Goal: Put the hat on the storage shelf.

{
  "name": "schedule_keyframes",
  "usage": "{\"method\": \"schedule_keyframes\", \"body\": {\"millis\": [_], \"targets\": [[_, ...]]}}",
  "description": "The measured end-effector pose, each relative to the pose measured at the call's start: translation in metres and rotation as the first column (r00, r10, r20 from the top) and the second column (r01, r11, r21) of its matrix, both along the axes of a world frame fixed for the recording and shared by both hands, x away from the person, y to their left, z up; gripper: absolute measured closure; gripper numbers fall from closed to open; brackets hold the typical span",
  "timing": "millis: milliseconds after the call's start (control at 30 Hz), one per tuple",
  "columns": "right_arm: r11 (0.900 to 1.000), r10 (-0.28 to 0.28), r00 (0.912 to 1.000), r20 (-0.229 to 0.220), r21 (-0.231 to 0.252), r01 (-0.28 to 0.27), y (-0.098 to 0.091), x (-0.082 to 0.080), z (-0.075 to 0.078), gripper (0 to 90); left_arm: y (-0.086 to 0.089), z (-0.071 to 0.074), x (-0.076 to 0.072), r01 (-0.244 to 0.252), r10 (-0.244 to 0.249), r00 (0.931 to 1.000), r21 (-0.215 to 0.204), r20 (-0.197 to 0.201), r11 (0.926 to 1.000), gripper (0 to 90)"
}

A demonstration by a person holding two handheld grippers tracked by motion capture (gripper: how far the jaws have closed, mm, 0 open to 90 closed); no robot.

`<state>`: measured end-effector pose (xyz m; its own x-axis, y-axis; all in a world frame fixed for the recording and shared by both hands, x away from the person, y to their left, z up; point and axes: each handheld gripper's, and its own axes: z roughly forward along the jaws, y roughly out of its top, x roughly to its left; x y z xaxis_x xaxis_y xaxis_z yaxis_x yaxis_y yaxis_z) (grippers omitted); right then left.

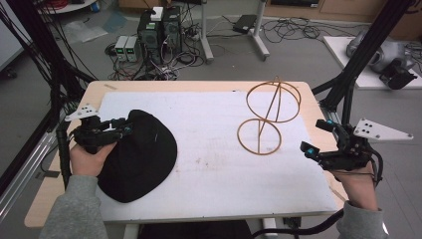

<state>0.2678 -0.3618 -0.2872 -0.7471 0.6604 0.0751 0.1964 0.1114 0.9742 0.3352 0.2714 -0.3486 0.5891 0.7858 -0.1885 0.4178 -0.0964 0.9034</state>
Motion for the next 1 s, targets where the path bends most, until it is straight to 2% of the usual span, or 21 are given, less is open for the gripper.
{"method": "schedule_keyframes", "body": {"millis": [133,267,367,433,667,767,1000], "targets": [[1.0,0.002,1.0,-0.007,0.0,-0.002,0.0,0.0,-0.001,1.9,-0.001,0.001,-0.002,0.011,-0.011,0.9998,0.022,0.014,0.9997,83.0],[1.0,0.004,1.0,0.0,-0.003,-0.004,0.001,0.001,-0.001,1.9,0.0,0.001,-0.002,0.012,-0.012,0.9999,0.016,0.008,0.9998,86.3],[1.0,0.003,1.0,0.0,-0.006,-0.003,0.001,0.001,-0.001,1.9,-0.002,0.001,-0.003,0.002,-0.002,0.9998,0.021,0.018,0.9998,86.3],[1.0,-0.008,0.9999,-0.013,-0.004,0.008,0.0,0.001,-0.001,1.9,-0.001,0.001,-0.003,0.001,-0.002,0.9999,0.024,0.016,0.9997,86.6],[0.9999,-0.014,0.9999,-0.005,0.001,0.014,-0.002,0.001,-0.001,1.9,-0.002,0.004,-0.005,0.02,-0.02,0.9997,0.031,0.017,0.9993,87.5],[0.9997,-0.019,0.9997,-0.019,0.016,0.019,-0.001,0.002,0.0,1.9,-0.003,0.01,-0.007,0.041,-0.042,0.9989,0.03,0.019,0.9987,87.6],[0.9997,-0.018,0.9998,-0.009,0.016,0.018,-0.002,0.002,0.0,1.9,-0.009,0.033,-0.013,0.112,-0.113,0.9931,0.016,0.032,0.9935,87.7]]}}
